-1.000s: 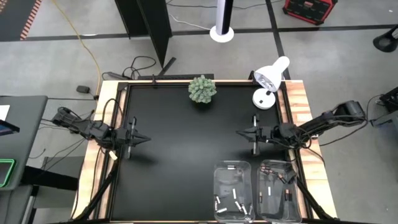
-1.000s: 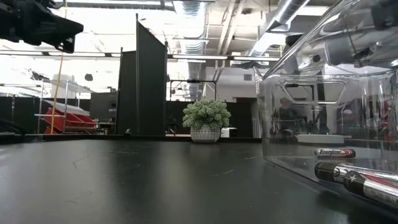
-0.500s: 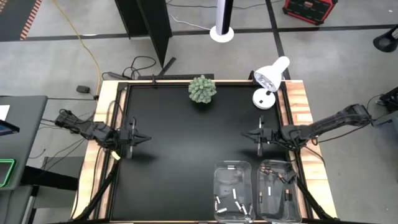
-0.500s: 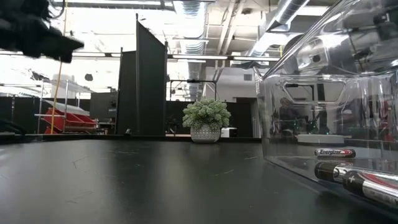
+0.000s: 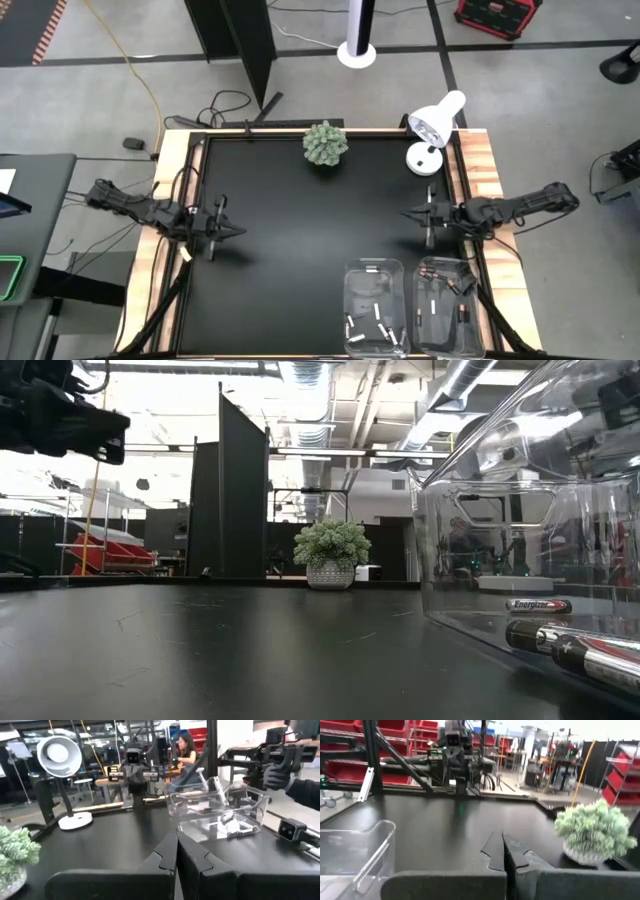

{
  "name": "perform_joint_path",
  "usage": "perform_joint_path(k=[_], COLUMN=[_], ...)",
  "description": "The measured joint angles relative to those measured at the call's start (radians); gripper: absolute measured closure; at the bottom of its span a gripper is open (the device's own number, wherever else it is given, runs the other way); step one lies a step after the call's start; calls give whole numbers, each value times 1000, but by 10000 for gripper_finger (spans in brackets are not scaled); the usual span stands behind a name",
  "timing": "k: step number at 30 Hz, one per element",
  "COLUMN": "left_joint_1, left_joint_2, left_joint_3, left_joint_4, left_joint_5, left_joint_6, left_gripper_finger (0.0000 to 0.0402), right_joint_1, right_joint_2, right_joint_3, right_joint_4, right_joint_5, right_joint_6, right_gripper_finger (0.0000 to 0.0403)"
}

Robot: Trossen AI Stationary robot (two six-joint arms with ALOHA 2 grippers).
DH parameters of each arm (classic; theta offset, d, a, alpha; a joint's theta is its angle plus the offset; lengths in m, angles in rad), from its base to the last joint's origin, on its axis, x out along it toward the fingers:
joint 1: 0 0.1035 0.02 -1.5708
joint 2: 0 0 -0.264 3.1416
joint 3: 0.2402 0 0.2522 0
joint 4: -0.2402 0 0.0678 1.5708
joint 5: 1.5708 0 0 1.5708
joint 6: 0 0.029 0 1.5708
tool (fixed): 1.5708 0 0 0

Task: Sort batteries
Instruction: Return to Home Position

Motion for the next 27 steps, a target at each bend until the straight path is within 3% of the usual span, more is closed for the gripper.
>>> perform_joint_path(k=[5, 13, 17, 27], left_joint_1=[34, 44, 44, 43], left_joint_2=[2, 14, 15, 15], left_joint_3=[-26, -25, -25, -26], left_joint_4=[62, 62, 62, 63], left_joint_5=[34, 35, 35, 35], left_joint_6=[10, -20, -72, -38], left_gripper_finger=[401, 401, 401, 398], right_joint_1=[0, 3, 3, 2], right_joint_2=[-20, -3, -3, -3], right_joint_3=[0, -1, -1, -2], right_joint_4=[-1, -3, -4, -4], right_joint_5=[-5, -12, -12, -12], right_joint_6=[-34, 181, 172, 169], right_gripper_finger=[403, 381, 372, 372])
